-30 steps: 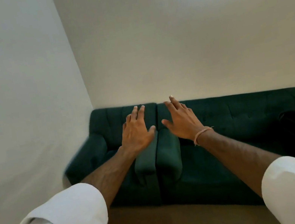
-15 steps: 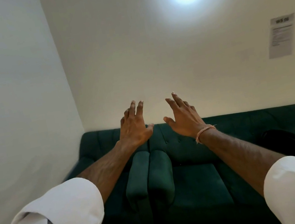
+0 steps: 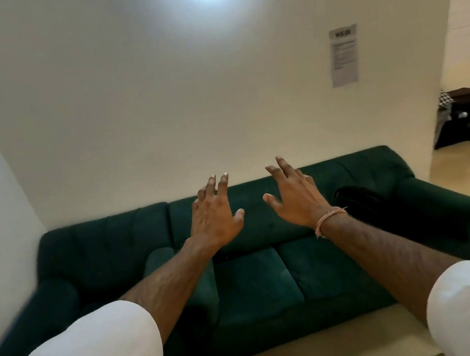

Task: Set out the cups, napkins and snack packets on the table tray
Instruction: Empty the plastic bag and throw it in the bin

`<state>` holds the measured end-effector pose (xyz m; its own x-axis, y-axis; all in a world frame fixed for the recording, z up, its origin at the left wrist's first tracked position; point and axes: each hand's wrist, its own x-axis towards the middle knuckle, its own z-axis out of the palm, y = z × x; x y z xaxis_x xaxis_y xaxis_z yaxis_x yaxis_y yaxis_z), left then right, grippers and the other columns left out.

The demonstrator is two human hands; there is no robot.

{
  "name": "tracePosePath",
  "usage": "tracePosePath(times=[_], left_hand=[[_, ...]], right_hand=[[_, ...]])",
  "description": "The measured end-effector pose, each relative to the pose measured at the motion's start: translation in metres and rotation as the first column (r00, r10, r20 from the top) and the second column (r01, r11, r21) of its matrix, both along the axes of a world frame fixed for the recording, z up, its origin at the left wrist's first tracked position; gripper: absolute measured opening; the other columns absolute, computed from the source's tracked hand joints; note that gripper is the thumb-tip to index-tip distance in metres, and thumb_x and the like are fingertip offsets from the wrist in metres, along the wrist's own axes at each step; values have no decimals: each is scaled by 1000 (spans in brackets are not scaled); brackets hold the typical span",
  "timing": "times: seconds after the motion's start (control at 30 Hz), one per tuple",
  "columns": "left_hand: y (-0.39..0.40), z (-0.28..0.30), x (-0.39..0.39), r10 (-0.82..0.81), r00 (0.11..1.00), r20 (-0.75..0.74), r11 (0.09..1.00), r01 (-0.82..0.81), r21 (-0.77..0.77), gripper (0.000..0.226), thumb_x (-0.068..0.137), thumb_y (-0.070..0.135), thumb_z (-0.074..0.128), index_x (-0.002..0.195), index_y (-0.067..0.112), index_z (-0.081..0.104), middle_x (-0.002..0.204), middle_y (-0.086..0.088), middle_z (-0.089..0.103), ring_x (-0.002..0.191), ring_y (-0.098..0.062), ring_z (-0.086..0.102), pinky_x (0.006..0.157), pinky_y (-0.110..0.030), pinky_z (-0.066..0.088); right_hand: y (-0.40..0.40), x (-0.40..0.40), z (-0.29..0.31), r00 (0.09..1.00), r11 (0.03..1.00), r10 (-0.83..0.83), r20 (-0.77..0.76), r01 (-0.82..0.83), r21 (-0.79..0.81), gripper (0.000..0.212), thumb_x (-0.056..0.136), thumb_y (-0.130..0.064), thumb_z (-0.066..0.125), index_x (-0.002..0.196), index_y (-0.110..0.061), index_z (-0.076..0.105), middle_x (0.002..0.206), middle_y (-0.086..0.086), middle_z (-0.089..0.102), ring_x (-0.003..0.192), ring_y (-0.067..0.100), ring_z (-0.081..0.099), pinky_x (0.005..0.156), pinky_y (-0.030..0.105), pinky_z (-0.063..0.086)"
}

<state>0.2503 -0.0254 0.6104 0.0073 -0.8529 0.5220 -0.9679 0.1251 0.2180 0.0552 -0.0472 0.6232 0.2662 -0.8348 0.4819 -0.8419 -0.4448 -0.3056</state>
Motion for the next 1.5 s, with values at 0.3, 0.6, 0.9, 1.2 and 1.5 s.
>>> tracePosePath(times=[0.3, 0.6, 0.9, 1.2, 1.5], left_hand=[[-37, -102, -119, -142, 990, -7, 974, 141, 177, 89, 83, 45, 61, 155, 23, 14, 162, -11, 20, 145, -30, 24, 113, -48, 32], [-57, -234, -237, -248, 967, -55, 881, 249, 403, 90, 85, 44, 63, 156, 26, 11, 164, -8, 16, 148, -28, 20, 117, -46, 26], [-52, -365, -341, -323, 943, -80, 745, 305, 594, 88, 86, 42, 63, 156, 25, 12, 164, -7, 15, 148, -28, 17, 116, -46, 26], [-32, -491, -413, -377, 915, -148, 578, 357, 734, 85, 84, 44, 63, 154, 24, 19, 163, -7, 20, 146, -29, 21, 114, -46, 27], [1, -593, -448, -405, 898, -174, 446, 360, 819, 80, 85, 42, 61, 153, 24, 22, 160, -7, 25, 142, -31, 27, 111, -50, 30]], right_hand=[[-15, -133, -106, 981, 969, -175, -79, 186, 164, 66, 93, -45, 53, 150, -21, 29, 164, 9, 12, 144, 30, 30, 114, 47, 28], [-9, -268, -242, 939, 857, -322, -122, 344, 384, 64, 94, -44, 52, 149, -22, 30, 164, 7, 12, 144, 27, 31, 115, 46, 28], [19, -377, -377, 889, 712, -417, -190, 450, 539, 60, 92, -45, 54, 145, -22, 36, 163, 8, 17, 142, 30, 32, 112, 43, 29], [51, -438, -495, 864, 576, -440, -243, 480, 662, 64, 93, -45, 53, 148, -21, 32, 163, 9, 18, 141, 33, 33, 112, 47, 28], [114, -448, -598, 768, 337, -591, -247, 514, 789, 55, 92, -33, 55, 140, -13, 37, 139, 14, 46, 123, 34, 50, 101, 49, 47]])
